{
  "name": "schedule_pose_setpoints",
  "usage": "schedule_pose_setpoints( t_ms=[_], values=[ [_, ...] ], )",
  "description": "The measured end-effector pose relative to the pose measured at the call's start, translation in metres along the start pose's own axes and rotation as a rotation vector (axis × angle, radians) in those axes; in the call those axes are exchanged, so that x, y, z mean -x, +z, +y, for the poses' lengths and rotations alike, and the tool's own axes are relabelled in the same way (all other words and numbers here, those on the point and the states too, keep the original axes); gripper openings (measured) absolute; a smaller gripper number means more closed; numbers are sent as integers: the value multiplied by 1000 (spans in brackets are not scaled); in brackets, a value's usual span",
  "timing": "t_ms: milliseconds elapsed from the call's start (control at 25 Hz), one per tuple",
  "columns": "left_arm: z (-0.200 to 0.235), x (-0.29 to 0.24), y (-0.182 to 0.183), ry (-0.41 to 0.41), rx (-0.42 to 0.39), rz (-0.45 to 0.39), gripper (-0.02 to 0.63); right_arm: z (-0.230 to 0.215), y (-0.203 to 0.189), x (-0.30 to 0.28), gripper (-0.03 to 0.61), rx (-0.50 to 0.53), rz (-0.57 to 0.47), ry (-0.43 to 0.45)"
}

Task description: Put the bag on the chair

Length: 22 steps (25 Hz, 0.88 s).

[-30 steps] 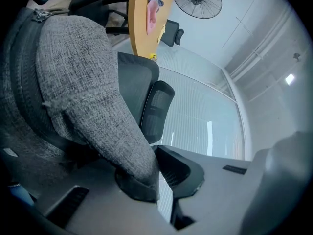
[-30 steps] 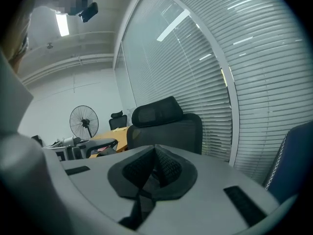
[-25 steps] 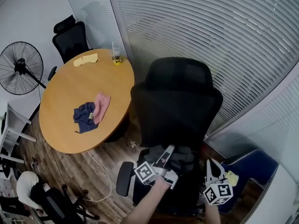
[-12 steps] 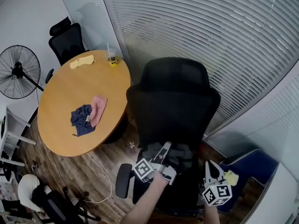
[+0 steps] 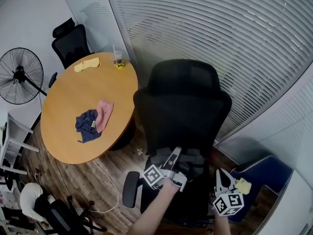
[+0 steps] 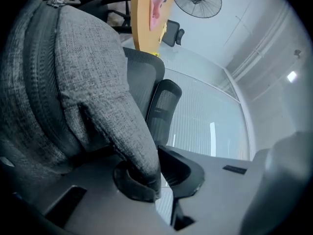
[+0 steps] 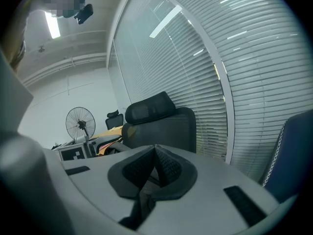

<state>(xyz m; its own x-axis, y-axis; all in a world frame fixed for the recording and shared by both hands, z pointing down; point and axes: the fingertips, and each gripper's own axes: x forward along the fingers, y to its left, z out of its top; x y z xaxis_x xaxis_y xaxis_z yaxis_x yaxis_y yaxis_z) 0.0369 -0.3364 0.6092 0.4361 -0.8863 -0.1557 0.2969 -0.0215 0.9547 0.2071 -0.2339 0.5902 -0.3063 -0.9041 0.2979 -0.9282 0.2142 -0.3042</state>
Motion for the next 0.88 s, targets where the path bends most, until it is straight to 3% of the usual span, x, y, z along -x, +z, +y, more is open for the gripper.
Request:
schedule_pose_setpoints(
  t_ms=[240,880],
  values=[
    [-4,-2,-5,15,-25,49,37,8,1,0,11,4,3,10],
    [7,10,-6,68,-24,63,77,13,0,7,11,15,14,14]
  ],
)
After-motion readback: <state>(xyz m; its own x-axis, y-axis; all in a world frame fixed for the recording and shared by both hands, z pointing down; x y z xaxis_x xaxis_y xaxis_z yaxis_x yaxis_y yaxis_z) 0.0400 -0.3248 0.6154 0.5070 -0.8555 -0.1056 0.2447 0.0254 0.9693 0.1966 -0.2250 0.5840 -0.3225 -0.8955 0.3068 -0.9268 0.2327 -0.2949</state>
